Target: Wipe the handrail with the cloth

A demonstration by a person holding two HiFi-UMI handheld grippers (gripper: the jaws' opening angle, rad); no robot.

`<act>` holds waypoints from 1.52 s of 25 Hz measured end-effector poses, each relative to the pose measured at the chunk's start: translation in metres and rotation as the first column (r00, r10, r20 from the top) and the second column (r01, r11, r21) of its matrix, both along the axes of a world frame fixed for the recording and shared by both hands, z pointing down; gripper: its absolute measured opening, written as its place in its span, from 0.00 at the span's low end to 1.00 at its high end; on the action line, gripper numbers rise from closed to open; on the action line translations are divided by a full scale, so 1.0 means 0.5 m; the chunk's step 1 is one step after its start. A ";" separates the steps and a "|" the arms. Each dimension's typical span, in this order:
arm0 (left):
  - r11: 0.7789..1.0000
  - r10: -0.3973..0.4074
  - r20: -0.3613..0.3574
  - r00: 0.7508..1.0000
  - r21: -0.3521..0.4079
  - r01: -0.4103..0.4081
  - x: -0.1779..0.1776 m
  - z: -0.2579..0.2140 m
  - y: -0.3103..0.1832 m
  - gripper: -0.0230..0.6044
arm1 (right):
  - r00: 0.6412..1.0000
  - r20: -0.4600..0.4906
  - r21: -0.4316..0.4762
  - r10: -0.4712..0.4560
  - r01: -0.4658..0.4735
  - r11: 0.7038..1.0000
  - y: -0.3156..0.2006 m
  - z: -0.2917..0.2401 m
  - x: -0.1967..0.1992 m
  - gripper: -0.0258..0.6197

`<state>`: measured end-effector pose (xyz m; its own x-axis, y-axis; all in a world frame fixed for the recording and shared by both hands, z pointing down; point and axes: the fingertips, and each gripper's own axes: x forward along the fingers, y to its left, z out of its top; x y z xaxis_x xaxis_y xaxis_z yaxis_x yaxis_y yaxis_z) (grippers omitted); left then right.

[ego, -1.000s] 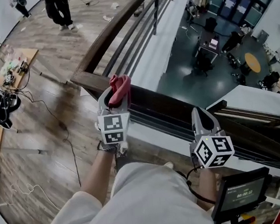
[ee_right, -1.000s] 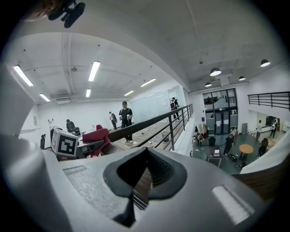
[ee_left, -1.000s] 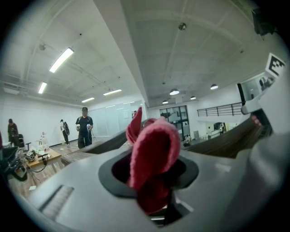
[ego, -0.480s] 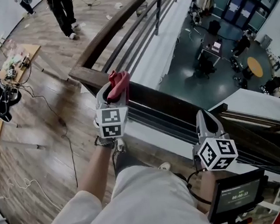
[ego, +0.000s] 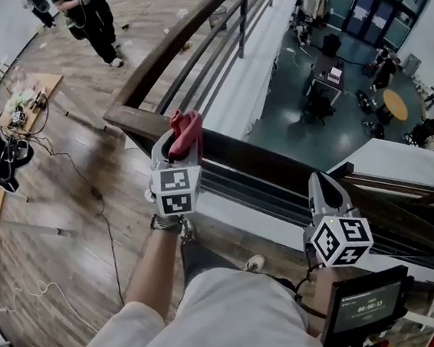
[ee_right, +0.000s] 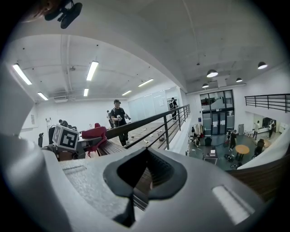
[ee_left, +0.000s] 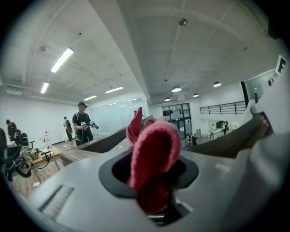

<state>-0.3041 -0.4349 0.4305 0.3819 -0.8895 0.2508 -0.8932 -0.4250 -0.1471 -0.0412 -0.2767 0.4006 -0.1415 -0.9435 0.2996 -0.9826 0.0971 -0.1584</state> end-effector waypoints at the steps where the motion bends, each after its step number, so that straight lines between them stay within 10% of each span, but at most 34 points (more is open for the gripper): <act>1: 1.000 0.001 -0.002 1.000 0.002 -0.001 0.005 0.000 0.002 0.28 | 1.000 0.001 0.000 0.003 -0.003 1.000 0.003 0.001 0.005 0.04; 38: 0.998 0.064 0.066 0.996 -0.006 -0.064 0.085 0.002 0.044 0.27 | 0.998 0.023 -0.031 0.056 -0.056 0.998 -0.020 -0.011 0.026 0.04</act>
